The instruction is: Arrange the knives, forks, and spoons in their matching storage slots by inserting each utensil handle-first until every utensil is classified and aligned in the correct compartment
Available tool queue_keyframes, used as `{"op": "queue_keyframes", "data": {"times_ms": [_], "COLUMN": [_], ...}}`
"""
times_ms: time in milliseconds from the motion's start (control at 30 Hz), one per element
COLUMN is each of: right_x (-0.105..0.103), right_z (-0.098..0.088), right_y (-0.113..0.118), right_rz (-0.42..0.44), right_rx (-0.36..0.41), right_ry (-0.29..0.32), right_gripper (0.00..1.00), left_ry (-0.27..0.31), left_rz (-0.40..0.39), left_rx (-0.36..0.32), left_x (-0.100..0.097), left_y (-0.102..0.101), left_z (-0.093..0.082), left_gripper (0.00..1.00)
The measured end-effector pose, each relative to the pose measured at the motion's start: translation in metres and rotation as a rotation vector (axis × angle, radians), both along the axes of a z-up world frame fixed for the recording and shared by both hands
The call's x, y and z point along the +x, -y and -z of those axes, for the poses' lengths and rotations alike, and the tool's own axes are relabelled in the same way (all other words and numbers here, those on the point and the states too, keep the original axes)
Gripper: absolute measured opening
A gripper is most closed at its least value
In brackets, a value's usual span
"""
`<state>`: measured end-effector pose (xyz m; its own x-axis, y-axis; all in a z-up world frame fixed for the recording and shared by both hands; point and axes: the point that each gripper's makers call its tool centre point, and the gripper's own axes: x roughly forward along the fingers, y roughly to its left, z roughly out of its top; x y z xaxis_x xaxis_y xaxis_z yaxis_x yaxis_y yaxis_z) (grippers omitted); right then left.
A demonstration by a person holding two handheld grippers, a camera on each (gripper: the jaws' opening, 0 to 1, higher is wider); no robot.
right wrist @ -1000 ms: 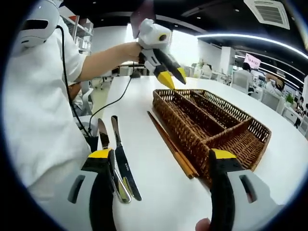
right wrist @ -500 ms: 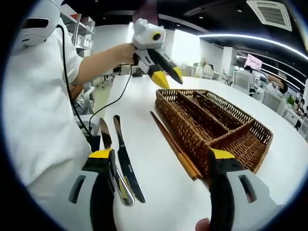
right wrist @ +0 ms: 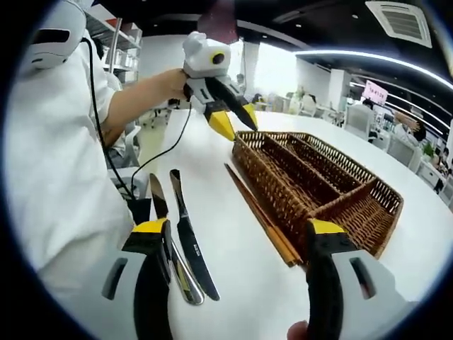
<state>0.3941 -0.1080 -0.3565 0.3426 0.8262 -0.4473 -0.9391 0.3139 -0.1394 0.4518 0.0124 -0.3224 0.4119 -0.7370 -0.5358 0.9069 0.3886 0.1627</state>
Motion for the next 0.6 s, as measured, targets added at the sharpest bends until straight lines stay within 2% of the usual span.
{"op": "queue_keyframes", "data": {"times_ms": [400, 600], "right_x": [-0.005, -0.011], "right_z": [0.001, 0.004], "right_y": [-0.002, -0.005], "right_rz": [-0.003, -0.012], "right_rx": [-0.004, -0.013], "right_ry": [0.004, 0.002], "right_gripper": [0.77, 0.75], "left_ry": [-0.005, -0.014], "left_rz": [-0.019, -0.015], "left_rx": [-0.039, -0.034], "left_x": [-0.020, -0.035], "left_y": [-0.002, -0.002], "left_z": [0.004, 0.013], "left_gripper": [0.27, 0.28]}}
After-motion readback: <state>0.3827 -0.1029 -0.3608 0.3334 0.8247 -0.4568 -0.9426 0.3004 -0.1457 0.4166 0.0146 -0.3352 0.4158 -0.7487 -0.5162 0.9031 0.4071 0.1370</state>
